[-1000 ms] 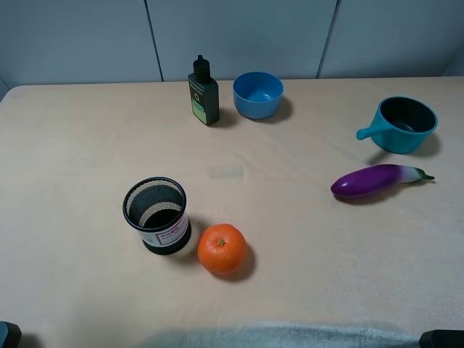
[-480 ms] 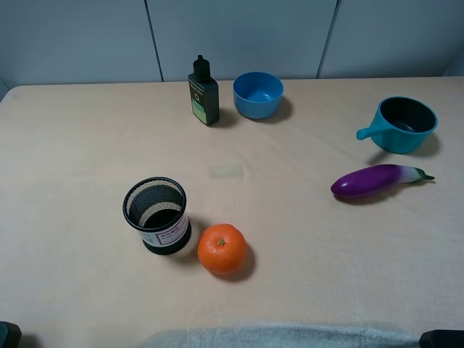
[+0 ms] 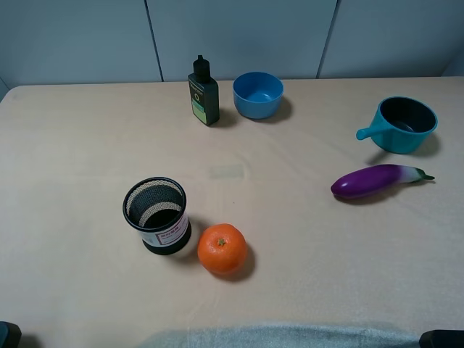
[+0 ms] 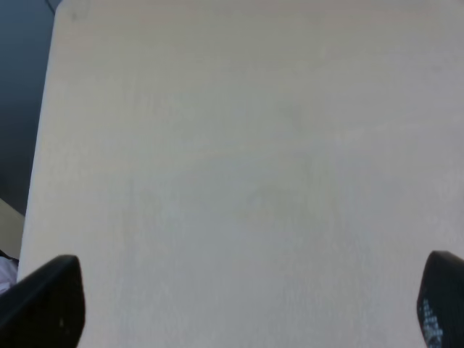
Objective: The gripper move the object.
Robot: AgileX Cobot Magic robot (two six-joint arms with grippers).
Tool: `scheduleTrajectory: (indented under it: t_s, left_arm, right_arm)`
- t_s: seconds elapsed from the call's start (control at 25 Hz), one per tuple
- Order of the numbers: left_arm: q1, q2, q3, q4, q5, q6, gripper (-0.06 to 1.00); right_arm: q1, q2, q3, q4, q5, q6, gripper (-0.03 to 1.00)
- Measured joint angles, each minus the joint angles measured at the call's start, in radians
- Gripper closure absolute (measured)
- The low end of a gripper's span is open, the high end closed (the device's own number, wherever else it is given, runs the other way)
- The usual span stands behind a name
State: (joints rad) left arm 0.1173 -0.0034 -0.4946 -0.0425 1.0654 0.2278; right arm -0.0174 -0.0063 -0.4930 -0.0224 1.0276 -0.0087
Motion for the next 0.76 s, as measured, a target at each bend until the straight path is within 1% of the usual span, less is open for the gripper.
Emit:
scheduleTrajectory:
  t_s: [0.76]
  left_arm:
    - [0.000, 0.000, 0.000, 0.000, 0.000, 0.003, 0.04]
  right_arm:
    - [0.000, 0.000, 0.000, 0.000, 0.000, 0.000, 0.28]
